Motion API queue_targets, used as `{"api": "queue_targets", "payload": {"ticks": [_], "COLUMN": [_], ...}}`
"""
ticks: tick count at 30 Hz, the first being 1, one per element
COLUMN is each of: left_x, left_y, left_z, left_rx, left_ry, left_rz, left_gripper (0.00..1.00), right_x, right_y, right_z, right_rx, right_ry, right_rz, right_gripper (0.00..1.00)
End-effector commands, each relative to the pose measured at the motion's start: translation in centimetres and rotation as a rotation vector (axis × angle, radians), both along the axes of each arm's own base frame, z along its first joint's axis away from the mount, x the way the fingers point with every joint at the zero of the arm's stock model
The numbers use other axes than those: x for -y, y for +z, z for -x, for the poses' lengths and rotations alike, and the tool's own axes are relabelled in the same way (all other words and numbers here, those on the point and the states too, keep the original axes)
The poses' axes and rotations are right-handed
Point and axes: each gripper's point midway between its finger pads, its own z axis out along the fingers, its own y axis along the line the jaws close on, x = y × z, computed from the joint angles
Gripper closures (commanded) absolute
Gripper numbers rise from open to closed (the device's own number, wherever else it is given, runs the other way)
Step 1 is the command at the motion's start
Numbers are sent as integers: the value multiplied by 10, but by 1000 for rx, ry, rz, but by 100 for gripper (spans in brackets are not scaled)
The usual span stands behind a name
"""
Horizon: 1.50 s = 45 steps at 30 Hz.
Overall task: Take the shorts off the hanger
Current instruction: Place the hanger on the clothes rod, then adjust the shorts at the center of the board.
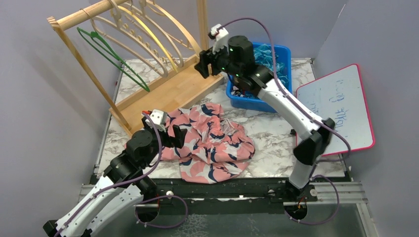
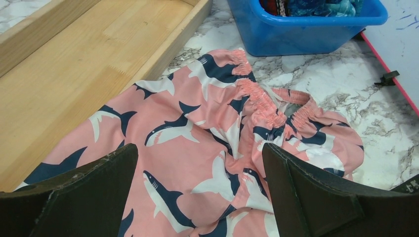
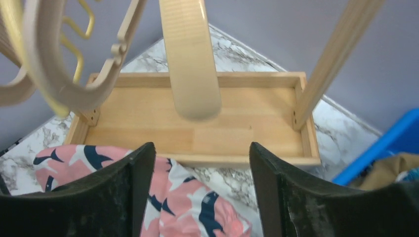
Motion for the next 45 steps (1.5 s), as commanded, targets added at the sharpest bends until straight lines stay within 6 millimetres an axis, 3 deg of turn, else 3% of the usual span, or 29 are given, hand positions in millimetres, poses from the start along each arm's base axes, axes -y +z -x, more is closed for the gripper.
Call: {"api": "queue_targets", "payload": {"ticks": [1, 2, 6, 9, 16, 20, 25, 31, 34, 37, 39, 40, 44, 45], "left_x": [-9, -11, -16, -19, -24, -25, -26, -26, -26, -26, -27, -27, -26, -26], "left_y": [9, 10, 13, 14, 9, 7, 5, 3, 3, 2, 3, 3, 3, 3], "left_z": [1, 1, 1, 2, -1, -2, -4, -5, -5, -5, -5, -5, -5, -5], "left_rx": [29, 33, 43, 46, 33, 28, 19, 14, 13, 10, 12, 12, 12, 14], "left_ry": [34, 41, 67, 79, 116, 127, 137, 142, 142, 139, 145, 147, 142, 139], "left_rz": [21, 23, 31, 34, 22, 14, 1, -4, -5, -7, -7, -8, -7, -6], "left_gripper": [1, 1, 1, 1, 1, 1, 1, 1, 1, 1, 1, 1, 1, 1], "right_x": [49, 57, 84, 97, 95, 99, 94, 93, 120, 156, 165, 169, 166, 162], "right_y": [42, 21, -21, -75, -226, -286, -319, -372, -409, -432, -439, -440, -423, -410], "right_z": [29, 35, 59, 76, 119, 126, 125, 143, 147, 153, 159, 161, 160, 156], "right_rx": [139, 116, 64, -45, -435, -603, -697, -821, -789, -689, -626, -601, -564, -544], "right_ry": [-109, -120, -156, -176, -122, -165, -175, -212, -379, -561, -598, -618, -656, -658], "right_rz": [-100, -79, -62, -37, 69, 201, 262, 406, 586, 788, 858, 875, 775, 730], "right_gripper": [24, 21, 18, 18, 19, 20, 18, 17, 18, 38, 56, 61, 96, 98]}}
